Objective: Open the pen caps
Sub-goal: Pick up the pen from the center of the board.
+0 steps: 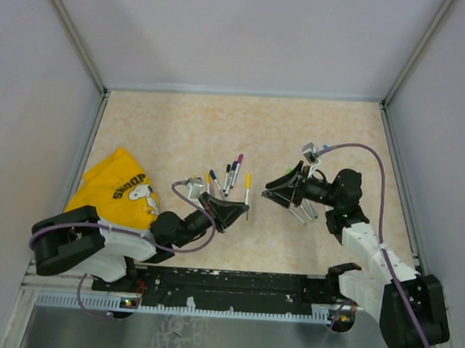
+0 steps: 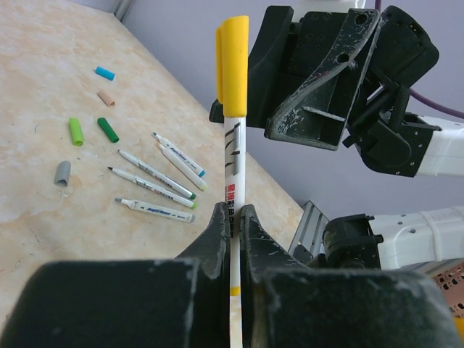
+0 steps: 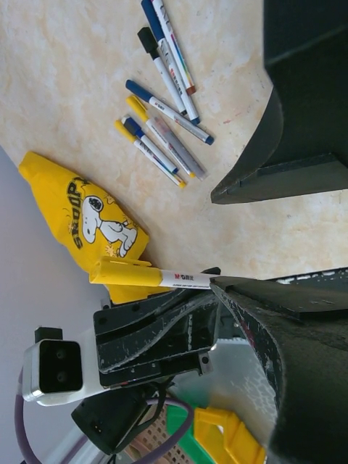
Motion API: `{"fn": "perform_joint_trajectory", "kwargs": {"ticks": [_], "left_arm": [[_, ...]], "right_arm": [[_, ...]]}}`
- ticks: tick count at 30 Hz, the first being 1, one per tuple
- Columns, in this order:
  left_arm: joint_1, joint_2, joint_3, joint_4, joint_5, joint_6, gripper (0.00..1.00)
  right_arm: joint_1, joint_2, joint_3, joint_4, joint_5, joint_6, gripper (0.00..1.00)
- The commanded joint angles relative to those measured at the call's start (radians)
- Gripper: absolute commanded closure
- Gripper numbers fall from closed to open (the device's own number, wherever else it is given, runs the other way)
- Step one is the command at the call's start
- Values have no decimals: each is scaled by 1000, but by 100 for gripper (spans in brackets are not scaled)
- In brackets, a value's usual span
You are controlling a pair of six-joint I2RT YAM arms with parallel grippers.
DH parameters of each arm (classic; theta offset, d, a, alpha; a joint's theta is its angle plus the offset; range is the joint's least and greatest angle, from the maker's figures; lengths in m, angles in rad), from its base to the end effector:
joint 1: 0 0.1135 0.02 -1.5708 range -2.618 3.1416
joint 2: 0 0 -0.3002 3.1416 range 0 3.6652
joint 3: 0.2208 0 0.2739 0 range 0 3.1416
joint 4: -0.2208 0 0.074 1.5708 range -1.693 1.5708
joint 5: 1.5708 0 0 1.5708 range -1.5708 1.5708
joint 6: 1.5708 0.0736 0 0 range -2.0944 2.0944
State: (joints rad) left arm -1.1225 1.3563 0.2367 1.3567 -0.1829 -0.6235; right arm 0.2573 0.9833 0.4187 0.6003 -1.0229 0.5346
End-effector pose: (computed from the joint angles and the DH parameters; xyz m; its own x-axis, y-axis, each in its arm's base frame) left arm 0.1286 -0.2365 0.2269 -0.3900 -0.5137 -0.7642 0.7167 0.3518 -0.6022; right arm 0.2004 0.1177 0.2751 -0.4582 0.1539 -0.8754 -0.8415 0.2420 0.4830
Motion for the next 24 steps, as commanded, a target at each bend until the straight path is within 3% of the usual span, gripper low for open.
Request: {"fn": "perform_joint_trajectory", "kwargs": {"ticks": [1,24], "left_arm": [[-24,18,-10,104,-52,22,100],[-49,63,-7,157,-90,19,100]], "right_arm": [[13,-6,3,46,-6,-12,55],[33,8,8,28,-3,-31,55]]}}
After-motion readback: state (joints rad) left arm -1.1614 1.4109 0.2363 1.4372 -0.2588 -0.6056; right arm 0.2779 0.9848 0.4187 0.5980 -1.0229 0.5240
